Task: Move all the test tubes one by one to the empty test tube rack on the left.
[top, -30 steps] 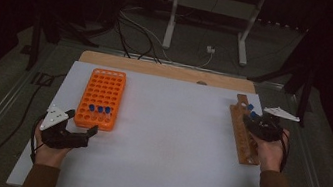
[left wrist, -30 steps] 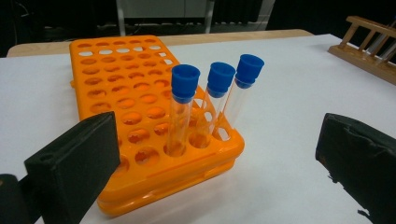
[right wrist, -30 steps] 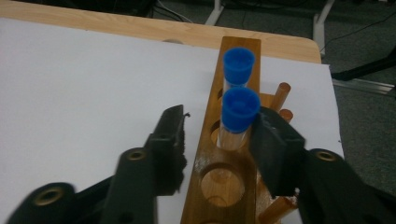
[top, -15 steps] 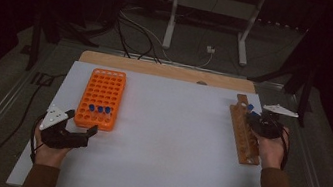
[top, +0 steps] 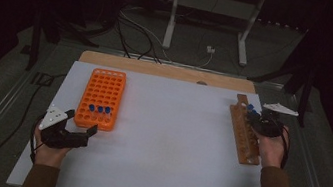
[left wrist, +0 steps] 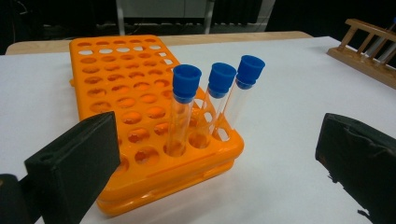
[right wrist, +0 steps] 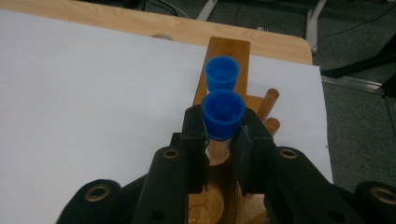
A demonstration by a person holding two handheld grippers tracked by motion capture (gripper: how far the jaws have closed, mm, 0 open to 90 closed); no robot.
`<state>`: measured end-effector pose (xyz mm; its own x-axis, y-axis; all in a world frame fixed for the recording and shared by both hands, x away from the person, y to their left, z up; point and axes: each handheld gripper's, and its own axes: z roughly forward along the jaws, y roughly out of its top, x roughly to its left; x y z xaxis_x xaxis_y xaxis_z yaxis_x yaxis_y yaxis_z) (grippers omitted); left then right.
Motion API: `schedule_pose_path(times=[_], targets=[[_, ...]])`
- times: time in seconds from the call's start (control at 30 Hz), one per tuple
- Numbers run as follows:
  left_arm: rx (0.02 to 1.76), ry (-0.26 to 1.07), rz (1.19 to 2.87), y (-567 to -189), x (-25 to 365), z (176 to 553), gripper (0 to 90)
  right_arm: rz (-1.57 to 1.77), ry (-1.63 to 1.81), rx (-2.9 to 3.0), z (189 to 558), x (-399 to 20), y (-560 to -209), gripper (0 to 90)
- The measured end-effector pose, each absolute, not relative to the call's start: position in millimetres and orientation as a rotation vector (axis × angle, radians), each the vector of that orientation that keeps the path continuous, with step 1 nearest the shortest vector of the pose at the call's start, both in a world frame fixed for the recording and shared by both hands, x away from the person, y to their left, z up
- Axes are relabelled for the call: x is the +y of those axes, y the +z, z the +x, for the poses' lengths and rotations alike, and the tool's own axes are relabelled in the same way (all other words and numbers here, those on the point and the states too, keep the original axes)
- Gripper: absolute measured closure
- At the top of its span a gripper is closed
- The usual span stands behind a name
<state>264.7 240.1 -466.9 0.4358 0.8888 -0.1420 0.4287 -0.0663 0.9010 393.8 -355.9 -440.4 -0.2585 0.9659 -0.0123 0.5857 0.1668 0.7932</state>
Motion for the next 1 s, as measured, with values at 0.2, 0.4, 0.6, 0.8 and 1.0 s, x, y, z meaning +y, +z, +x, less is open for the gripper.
schedule_pose_path(times=[0.2, 0.4, 0.6, 0.8, 1.0], targets=[[1.155, 0.57, 1.683, -466.8, 239.6, 264.5, 0.7, 1.439, 0.97, 1.894, 387.7, -357.2, -429.2, 76.4], [1.154, 0.568, 1.682, -466.8, 239.0, 264.6, 0.7, 1.396, 0.993, 1.875, 381.4, -358.0, -410.3, 76.4], [1.153, 0.57, 1.678, -466.1, 238.5, 264.4, 0.7, 1.352, 1.029, 1.85, 373.2, -358.8, -390.7, 76.4], [1.15, 0.58, 1.684, -465.2, 237.3, 264.2, 0.7, 1.298, 1.065, 1.87, 364.7, -348.9, -375.5, 76.4], [1.146, 0.587, 1.689, -464.7, 235.7, 263.8, 0.7, 1.235, 1.125, 1.953, 358.5, -325.4, -372.0, 76.3]])
